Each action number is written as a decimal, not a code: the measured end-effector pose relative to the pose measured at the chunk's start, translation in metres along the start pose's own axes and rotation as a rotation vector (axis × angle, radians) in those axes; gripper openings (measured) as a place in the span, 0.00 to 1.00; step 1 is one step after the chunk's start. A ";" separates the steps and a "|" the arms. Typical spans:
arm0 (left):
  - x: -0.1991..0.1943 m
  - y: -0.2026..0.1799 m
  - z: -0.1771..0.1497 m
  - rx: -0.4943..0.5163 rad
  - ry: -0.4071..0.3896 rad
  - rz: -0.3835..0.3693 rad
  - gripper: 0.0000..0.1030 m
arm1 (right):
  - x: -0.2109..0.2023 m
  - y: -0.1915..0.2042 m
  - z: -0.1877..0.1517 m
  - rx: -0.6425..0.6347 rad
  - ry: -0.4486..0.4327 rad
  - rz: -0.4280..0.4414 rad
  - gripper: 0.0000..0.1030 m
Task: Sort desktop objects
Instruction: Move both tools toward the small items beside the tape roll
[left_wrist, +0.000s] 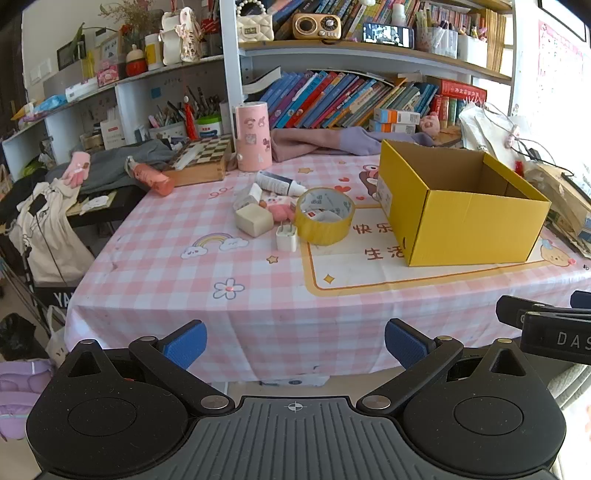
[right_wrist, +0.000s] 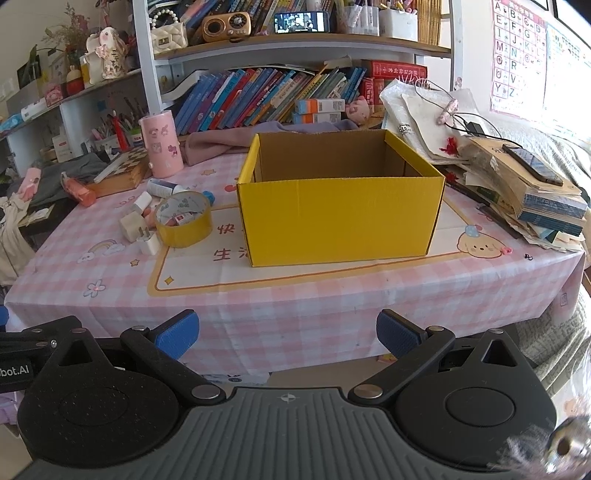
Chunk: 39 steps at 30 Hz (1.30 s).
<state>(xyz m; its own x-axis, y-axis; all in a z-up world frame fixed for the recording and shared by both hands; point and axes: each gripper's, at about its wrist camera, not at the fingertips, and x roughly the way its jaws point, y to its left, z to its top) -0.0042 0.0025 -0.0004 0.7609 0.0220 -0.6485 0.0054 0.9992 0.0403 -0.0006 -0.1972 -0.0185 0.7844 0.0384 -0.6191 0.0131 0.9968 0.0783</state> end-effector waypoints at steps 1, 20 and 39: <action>0.000 0.000 0.000 0.000 0.000 0.000 1.00 | 0.000 0.000 0.000 -0.001 0.000 -0.002 1.00; 0.001 0.001 0.001 0.000 0.005 -0.018 1.00 | 0.002 0.002 0.002 -0.003 0.025 -0.003 1.00; 0.004 0.003 0.000 0.024 0.023 0.009 1.00 | 0.003 0.008 0.002 -0.027 0.026 0.002 1.00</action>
<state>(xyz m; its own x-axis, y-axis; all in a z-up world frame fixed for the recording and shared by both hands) -0.0011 0.0051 -0.0029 0.7458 0.0317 -0.6655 0.0148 0.9978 0.0642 0.0030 -0.1894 -0.0184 0.7682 0.0418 -0.6389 -0.0056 0.9983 0.0585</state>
